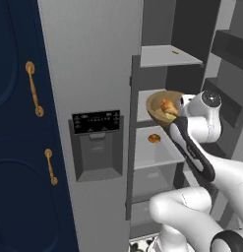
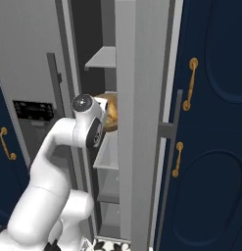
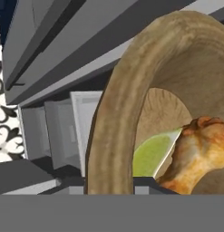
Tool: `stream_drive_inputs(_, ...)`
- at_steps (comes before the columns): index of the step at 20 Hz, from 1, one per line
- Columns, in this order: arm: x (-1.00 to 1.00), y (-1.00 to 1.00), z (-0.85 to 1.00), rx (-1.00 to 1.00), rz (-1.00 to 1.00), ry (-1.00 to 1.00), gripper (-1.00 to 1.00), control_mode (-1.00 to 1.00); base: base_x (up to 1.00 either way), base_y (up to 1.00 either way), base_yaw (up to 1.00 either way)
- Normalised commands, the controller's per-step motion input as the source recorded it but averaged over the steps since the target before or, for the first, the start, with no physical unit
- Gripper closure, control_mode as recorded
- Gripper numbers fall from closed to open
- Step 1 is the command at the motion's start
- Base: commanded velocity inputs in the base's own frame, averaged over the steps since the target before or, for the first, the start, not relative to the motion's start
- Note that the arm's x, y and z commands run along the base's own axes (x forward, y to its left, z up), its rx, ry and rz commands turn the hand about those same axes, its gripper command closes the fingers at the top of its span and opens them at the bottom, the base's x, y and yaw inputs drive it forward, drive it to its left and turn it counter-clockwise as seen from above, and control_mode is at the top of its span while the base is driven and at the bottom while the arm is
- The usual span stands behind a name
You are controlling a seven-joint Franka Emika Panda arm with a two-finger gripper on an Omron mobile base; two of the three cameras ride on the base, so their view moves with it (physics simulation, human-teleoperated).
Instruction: Pick the chicken drumstick and lemon wedge from their plates and place them in the bowl. Then put the bowl in the fridge.
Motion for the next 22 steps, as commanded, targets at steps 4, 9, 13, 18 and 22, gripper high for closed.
stream_drive_inputs(4, 0.24, -0.05, -0.06, -0.05, 0.05, 0.05, 1.00, -1.00, 0.00, 0.00, 0.00)
stream_drive_inputs(9, 0.57, 0.01, -0.04, -0.06, 0.01, 0.01, 1.00, -1.00, 0.00, 0.00, 0.00)
stream_drive_inputs(13, 0.70, 0.01, -0.12, -0.01, 0.00, 0.00, 1.00, -1.00, 0.00, 0.00, 0.00)
stream_drive_inputs(18, 0.67, 0.00, -0.13, 0.00, 0.00, 0.02, 1.00, -1.00, 0.00, 0.00, 0.00)
stream_drive_inputs(22, 0.71, 0.00, -0.16, 0.00, 0.00, 0.14, 1.00, -1.00, 0.00, 0.00, 0.00)
